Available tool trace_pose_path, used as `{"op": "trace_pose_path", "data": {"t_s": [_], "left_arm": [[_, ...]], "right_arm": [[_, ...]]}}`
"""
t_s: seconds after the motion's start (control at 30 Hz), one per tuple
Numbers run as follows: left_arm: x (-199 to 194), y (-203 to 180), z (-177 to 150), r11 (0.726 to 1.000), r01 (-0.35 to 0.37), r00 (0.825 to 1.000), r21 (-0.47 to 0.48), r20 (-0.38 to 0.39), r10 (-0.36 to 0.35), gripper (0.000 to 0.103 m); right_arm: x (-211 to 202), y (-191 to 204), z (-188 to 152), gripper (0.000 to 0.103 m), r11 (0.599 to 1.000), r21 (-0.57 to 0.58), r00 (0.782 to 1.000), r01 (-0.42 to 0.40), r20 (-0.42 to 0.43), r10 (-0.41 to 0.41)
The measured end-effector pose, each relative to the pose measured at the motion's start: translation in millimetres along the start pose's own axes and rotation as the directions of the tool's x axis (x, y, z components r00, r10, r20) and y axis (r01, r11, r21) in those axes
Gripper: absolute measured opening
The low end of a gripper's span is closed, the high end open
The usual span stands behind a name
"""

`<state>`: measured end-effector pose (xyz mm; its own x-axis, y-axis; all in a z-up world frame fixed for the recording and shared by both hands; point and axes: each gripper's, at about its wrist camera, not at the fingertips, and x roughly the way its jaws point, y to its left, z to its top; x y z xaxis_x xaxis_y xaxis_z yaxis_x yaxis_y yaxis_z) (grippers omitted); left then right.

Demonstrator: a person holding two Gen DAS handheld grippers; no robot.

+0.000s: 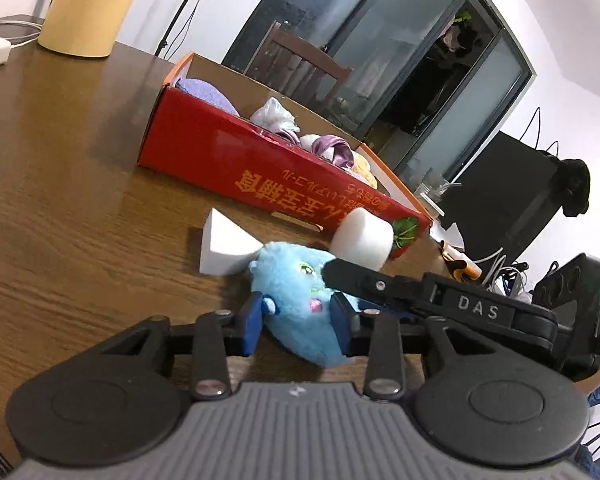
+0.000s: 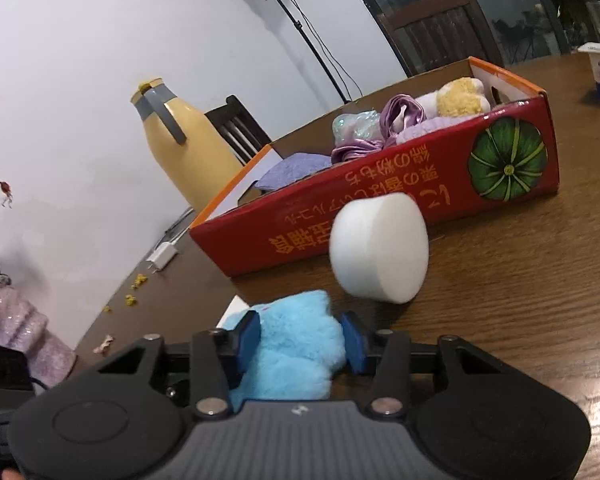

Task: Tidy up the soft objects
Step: 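Carry the plush toy into the box and open both grippers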

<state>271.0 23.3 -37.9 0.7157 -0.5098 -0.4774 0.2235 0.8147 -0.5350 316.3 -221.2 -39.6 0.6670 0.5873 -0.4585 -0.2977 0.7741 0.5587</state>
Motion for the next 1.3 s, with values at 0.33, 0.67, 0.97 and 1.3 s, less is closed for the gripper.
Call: {"op": "trace_pose_path", "data": {"t_s": [0.33,0.67,0.97,1.3], "left_arm": [[-36.0,-31.9,-30.4,0.999,0.029,0.999,0.035,-0.017,-0.028,0.036],[-39.0,-63.9,43.8,0.974,0.06,0.985,0.22,0.144,-0.093,0.036],[51.6,-15.3,189.2,0.983,-0.023,0.988,0.183,0.154,-0.006,0.037],[123.8,19.1,195.8,0.896,-0.269,0.962,0.353,0.052,0.268,0.044]], "right_arm": [[-67.0,4.5,-52.1,0.034,0.997,0.07,1.0,-0.013,0.01,0.013],[-80.1,26.8,24.3,0.034,0.997,-0.06,0.988,-0.049,0.146,0.058],[45.8,27.7,169.8,0.034,0.995,-0.091,0.994,-0.048,0.097,0.057],[197.1,10.3,192.8,0.027,0.986,-0.116,0.967,0.118,-0.211,-0.141]]}}
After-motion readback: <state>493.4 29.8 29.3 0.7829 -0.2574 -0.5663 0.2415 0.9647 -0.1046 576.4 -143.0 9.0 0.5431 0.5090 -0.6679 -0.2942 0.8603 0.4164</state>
